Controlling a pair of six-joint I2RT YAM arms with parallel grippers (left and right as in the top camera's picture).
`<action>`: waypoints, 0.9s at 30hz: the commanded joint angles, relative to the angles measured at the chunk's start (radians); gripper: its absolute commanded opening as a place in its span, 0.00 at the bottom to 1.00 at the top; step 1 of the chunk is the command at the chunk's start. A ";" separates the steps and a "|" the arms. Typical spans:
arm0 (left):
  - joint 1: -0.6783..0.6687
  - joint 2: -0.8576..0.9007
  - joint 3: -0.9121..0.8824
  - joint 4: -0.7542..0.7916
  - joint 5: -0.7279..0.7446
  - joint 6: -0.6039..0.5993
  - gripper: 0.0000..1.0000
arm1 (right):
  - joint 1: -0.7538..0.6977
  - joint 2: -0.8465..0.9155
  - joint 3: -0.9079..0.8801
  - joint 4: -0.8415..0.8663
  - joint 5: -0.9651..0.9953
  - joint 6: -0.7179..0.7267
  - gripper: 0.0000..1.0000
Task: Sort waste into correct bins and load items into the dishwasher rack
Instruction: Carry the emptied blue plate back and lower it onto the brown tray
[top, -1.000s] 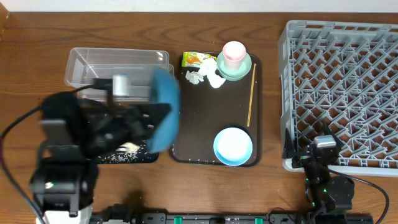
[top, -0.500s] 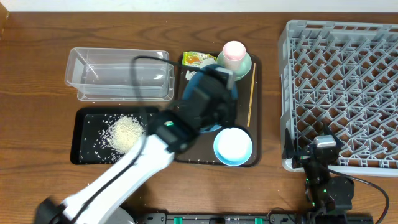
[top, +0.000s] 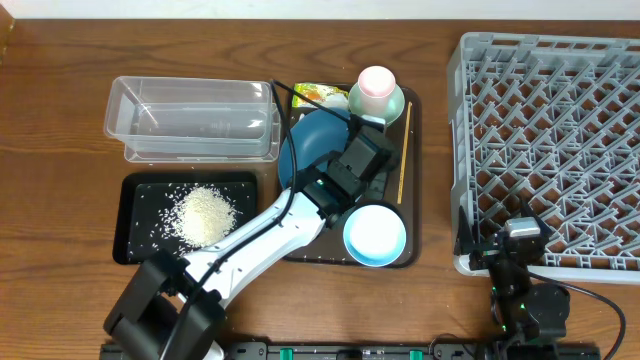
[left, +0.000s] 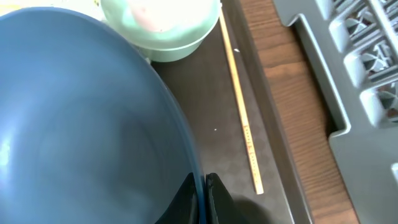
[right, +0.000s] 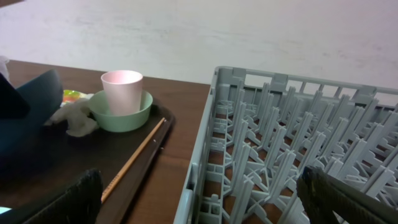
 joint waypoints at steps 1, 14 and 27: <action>-0.006 -0.001 0.019 -0.001 -0.004 -0.021 0.07 | -0.014 -0.004 -0.001 -0.004 0.006 -0.013 0.99; -0.034 0.000 0.007 -0.047 0.022 -0.109 0.08 | -0.014 -0.004 -0.001 -0.004 0.006 -0.013 0.99; -0.041 -0.042 0.008 -0.058 0.012 -0.100 0.43 | -0.014 -0.004 -0.001 -0.004 0.006 -0.013 0.99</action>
